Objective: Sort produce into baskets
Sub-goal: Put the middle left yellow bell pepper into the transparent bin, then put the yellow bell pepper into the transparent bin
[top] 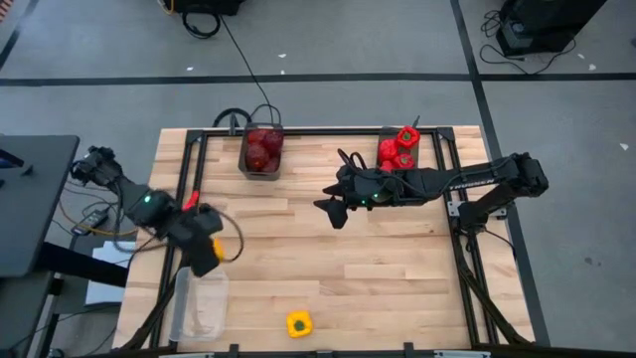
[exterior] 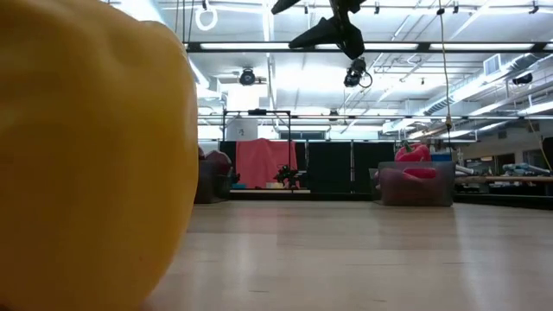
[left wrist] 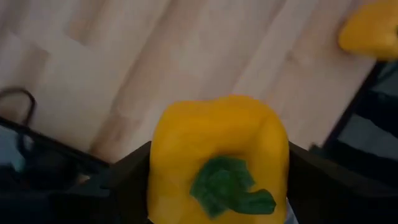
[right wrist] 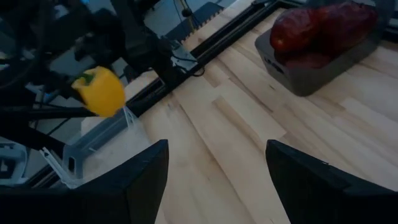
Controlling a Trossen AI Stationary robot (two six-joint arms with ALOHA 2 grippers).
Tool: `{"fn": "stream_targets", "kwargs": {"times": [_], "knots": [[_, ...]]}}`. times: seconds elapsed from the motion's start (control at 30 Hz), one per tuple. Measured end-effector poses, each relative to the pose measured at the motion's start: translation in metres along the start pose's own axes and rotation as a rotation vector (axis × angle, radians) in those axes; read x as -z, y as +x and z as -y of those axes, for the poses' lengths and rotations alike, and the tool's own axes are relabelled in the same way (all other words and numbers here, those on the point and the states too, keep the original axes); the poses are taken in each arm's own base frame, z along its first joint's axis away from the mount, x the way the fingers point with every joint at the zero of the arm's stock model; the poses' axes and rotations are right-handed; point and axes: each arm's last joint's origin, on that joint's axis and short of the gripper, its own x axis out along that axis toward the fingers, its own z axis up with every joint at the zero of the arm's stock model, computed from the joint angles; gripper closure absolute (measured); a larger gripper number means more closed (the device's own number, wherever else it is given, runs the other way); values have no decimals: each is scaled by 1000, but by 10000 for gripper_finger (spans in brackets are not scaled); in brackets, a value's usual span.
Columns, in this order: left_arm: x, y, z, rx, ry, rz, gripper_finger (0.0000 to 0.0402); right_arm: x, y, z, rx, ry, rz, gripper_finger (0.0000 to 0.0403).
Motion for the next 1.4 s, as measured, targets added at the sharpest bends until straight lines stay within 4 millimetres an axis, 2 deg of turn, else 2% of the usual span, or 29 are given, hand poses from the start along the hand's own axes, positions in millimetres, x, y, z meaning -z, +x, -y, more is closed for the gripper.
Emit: {"fn": "stream_targets", "kwargs": {"times": [0.27,0.47,0.57,0.7,0.83,1.07,1.23,1.4], "knots": [[41,9,28,29,14,-86,97,1,0,1,5,17,-16,125],[66,50,47,-17,113,-105,89,0,0,2,12,10,-10,125],[72,67,49,-69,121,-114,71,0,0,2,13,11,-9,123],[75,79,47,-113,117,-117,36,0,0,2,-13,25,-31,113],[76,83,45,-123,117,-122,7,1,0,1,-37,28,-52,104],[76,83,45,-124,130,-134,12,1,0,1,-34,41,-47,100],[75,81,45,-125,190,-127,30,-1,-1,-6,-57,-18,20,107],[72,66,54,-80,260,-114,57,-1,-1,-6,-52,-7,26,110]]}}
